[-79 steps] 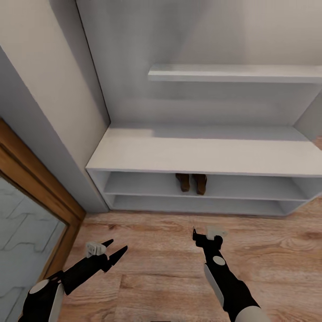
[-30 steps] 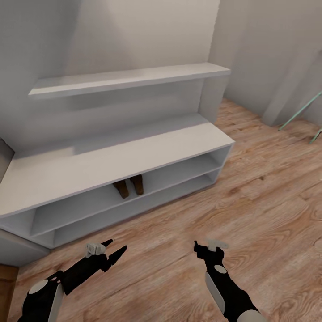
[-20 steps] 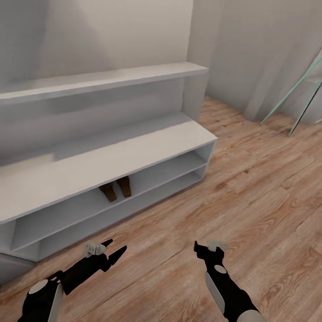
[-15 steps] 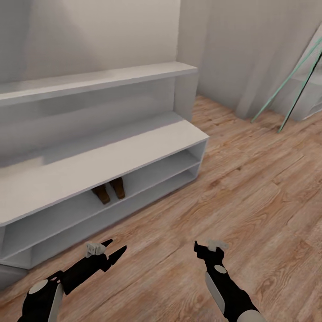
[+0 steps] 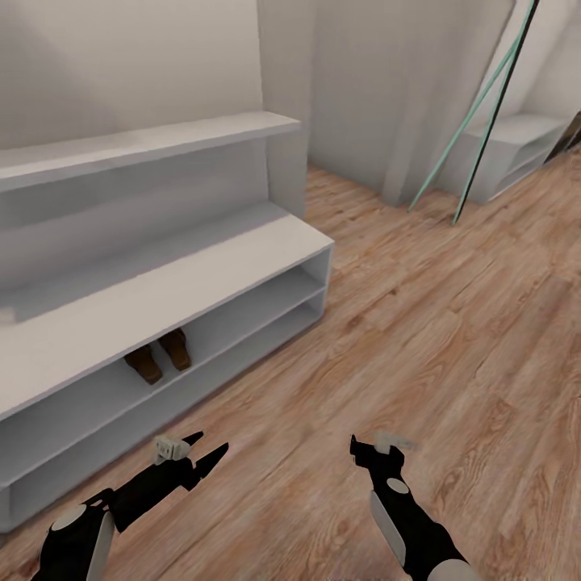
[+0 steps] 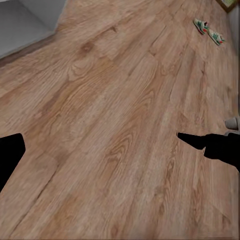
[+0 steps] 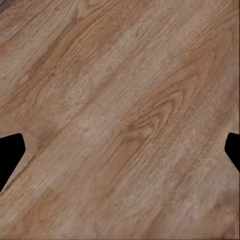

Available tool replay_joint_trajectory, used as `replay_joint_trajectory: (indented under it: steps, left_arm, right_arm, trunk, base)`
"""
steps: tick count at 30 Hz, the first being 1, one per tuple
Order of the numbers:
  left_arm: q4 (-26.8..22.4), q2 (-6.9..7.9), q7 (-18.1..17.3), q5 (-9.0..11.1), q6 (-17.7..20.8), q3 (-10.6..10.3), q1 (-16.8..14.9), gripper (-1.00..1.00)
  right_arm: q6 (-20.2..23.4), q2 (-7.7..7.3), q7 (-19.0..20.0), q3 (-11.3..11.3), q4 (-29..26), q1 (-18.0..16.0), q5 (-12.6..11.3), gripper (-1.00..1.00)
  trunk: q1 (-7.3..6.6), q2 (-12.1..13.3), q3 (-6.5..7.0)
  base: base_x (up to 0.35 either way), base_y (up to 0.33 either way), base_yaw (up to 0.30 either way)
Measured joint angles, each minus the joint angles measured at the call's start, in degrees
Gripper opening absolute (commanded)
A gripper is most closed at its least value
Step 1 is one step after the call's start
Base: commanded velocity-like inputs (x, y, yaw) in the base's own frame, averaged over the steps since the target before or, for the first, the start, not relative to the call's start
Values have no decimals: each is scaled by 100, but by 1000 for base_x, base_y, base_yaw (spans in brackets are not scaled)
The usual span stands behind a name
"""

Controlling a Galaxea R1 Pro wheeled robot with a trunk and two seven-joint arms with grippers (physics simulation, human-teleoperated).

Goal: Pick up the two gym shoes and the two sandals from the corridor floor and place them onto the hallstand (shoe rack) in the corridor, making sure they are on the rack and not on the floor. Arrange them so the two gym shoes are next to each other and the two sandals are next to each other.

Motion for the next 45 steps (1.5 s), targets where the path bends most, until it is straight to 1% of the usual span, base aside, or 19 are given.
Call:
replay_joint_trajectory:
  steps: [27,45]
  left_arm:
    - [0,0,5,-5,1,-15,0,100]
    - [34,0,9,-4,0,-16,-9,100]
  right_arm:
    - [0,0,0,4,0,0,0,100]
    - [0,0,0,6,0,0,0,100]
  trunk:
    - [0,0,4]
    - [0,0,102]
  base:
    - [6,-2,-300]
    - [232,-174,-260]
